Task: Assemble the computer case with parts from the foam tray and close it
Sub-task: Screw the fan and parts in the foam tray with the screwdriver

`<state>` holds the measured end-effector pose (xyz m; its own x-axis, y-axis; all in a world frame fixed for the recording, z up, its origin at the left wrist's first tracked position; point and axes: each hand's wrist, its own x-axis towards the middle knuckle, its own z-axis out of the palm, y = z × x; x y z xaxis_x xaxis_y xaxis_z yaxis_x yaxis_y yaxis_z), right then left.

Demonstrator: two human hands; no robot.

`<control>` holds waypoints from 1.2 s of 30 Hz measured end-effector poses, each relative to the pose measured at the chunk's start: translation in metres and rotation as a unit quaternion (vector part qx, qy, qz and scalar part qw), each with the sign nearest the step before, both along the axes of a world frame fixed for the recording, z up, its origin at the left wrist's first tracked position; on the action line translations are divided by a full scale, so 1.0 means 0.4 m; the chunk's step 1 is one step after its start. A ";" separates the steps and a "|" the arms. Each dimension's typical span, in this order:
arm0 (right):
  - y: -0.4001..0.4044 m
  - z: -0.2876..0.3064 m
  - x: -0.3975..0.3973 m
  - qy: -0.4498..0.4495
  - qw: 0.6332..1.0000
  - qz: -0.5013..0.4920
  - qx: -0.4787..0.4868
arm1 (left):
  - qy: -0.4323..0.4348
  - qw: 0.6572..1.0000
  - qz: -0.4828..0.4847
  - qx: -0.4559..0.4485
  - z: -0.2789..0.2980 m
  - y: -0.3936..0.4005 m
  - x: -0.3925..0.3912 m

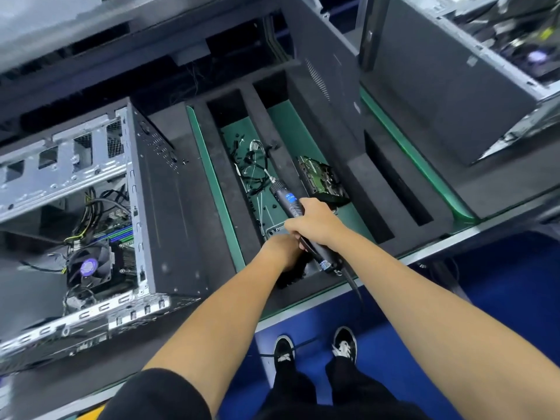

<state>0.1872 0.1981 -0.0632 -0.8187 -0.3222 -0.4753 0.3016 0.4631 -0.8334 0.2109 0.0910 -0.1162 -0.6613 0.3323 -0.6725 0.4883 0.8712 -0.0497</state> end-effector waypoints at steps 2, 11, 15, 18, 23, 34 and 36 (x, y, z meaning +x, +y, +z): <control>-0.001 0.001 -0.002 -0.002 1.000 0.000 -0.002 | 0.006 1.000 -0.001 0.000 0.010 0.001 0.004; 0.025 -0.010 0.002 -0.057 0.992 -0.032 -0.111 | 0.033 0.996 0.074 0.034 0.030 -0.010 0.016; 0.025 -0.010 0.002 -0.053 0.991 -0.029 -0.116 | 0.019 0.991 0.110 0.069 0.029 -0.010 0.021; 0.028 -0.014 0.000 -0.065 0.990 -0.033 -0.120 | 0.025 0.963 0.209 0.171 0.041 -0.016 0.010; 0.027 -0.021 -0.005 -0.063 0.991 -0.031 -0.117 | 0.026 0.929 0.275 0.245 0.065 -0.034 -0.022; 0.029 -0.021 -0.011 -0.068 0.990 -0.023 -0.124 | 0.025 0.977 0.180 0.109 0.030 -0.028 -0.005; 0.027 -0.021 -0.012 -0.070 0.989 -0.026 -0.125 | 0.021 0.990 0.131 0.053 0.026 -0.022 0.009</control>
